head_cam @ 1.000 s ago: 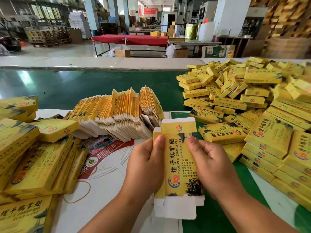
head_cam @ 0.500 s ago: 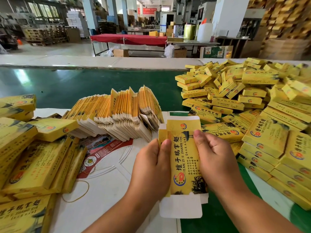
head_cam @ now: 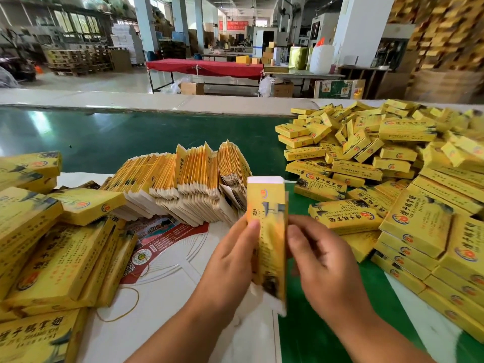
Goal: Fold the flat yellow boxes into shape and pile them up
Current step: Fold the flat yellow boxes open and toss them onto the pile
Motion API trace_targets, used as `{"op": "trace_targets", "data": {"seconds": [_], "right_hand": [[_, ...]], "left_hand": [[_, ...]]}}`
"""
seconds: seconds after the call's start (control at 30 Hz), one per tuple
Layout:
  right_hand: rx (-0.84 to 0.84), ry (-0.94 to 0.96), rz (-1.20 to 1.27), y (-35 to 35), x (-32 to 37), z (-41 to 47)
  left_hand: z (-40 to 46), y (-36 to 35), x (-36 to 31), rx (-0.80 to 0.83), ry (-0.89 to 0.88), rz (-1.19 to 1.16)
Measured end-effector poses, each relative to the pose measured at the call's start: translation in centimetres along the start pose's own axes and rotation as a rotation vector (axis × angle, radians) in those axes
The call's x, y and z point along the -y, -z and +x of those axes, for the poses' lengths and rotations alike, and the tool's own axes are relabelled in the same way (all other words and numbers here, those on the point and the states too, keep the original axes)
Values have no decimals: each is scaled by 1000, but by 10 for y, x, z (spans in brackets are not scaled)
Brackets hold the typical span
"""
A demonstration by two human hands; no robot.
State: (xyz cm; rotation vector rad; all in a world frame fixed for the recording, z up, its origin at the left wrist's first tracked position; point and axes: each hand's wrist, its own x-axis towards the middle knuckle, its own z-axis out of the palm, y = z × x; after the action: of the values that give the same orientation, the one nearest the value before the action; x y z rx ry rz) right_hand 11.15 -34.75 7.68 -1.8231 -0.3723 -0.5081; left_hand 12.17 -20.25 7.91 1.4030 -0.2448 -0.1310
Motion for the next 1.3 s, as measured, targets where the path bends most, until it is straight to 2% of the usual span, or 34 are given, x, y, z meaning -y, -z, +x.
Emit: {"op": "trace_targets", "data": {"seconds": [0.13,0.2,0.27,0.37,0.47,0.57,0.73,0.8,0.87,0.9,0.93,1.03,1.1,1.3], "right_hand": [[81,49,10,-3,5,-4],[45,85,-62,2,4,-2],[-38,48,-82,9,0,2],[-80,-81,122,19,-6,5],[16,-93,336,21,-6,5],[120,-48,487,19,-5,4],[287,-118,652,22,-9,9],[347,-141,728,23,-9,11],[350,-124,700,25,-9,11],[308,-111,604,27,-9,12],[238,-92,454,29,-10,12],[68,-30,71,32,-13,16],[66,-38,30,30,-13,15],[134,-32,23,28,-15,13]], "left_hand": [[-1,0,-1,148,18,-86],[2,5,0,192,49,-159],[2,12,0,320,93,-310],[0,15,-3,490,159,-500],[-1,13,-6,601,220,-569],[-7,10,-8,587,187,-624],[2,23,-16,490,52,-609],[5,27,-11,535,136,-576],[5,19,-2,663,199,-483],[3,21,-1,642,226,-403],[4,23,0,542,184,-274],[9,24,-2,171,-175,150],[12,24,-3,36,-291,181],[11,24,-3,54,-248,167]]}}
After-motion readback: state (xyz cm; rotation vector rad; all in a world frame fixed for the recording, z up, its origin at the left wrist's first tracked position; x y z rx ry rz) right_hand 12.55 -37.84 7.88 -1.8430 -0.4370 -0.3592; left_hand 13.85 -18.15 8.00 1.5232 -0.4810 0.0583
